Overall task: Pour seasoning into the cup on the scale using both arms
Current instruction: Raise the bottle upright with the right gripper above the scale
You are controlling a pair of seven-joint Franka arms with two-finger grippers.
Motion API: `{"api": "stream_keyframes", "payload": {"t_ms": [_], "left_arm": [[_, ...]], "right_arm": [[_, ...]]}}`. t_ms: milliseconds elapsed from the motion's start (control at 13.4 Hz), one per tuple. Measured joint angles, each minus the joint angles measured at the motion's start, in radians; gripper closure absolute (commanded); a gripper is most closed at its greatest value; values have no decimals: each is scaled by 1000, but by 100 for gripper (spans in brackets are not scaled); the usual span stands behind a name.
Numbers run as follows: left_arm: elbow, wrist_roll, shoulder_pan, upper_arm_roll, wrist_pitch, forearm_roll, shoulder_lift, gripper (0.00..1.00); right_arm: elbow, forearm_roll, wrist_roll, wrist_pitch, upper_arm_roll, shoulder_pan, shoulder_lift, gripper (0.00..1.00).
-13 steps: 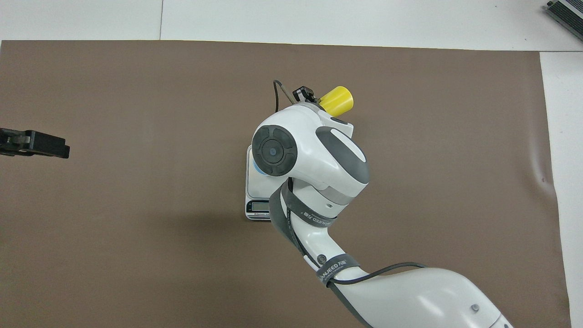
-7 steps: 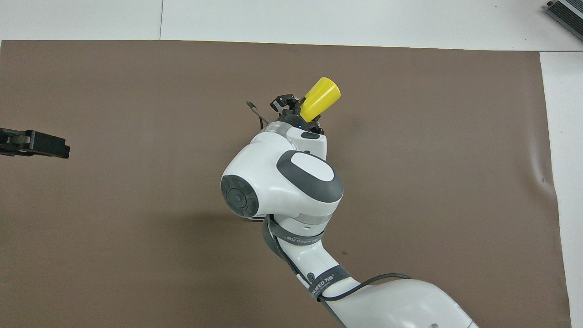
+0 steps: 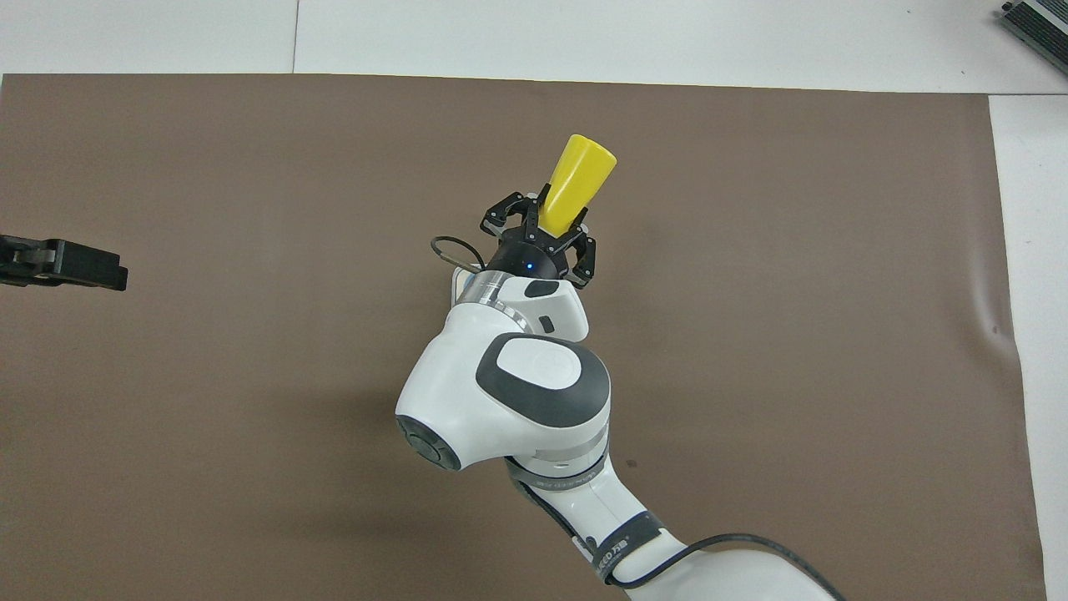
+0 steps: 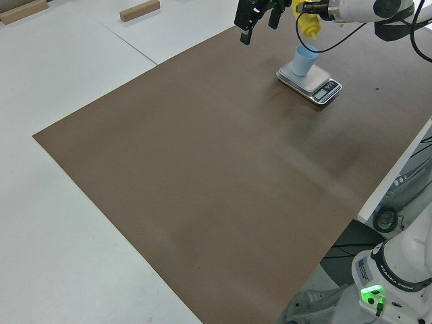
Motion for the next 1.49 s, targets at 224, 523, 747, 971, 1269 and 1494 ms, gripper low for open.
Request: {"api": "stream_keyframes", "payload": {"t_ms": [224, 523, 747, 971, 1269, 1494], "left_arm": [[0, 0, 0, 0, 0, 0, 0, 0], [0, 0, 0, 0, 0, 0, 0, 0], [0, 0, 0, 0, 0, 0, 0, 0], [0, 0, 0, 0, 0, 0, 0, 0], [0, 0, 0, 0, 0, 0, 0, 0], [0, 0, 0, 0, -1, 0, 0, 0]], "right_arm": [[-6, -67, 50, 2, 0, 1, -10, 100], [-13, -224, 240, 62, -3, -14, -9, 100], [-21, -317, 345, 87, -4, -32, -3, 100], [-30, -344, 421, 87, -3, -20, 14, 100], [-34, -374, 490, 87, -2, -16, 27, 100], [-35, -374, 492, 87, -2, -16, 27, 100]]}}
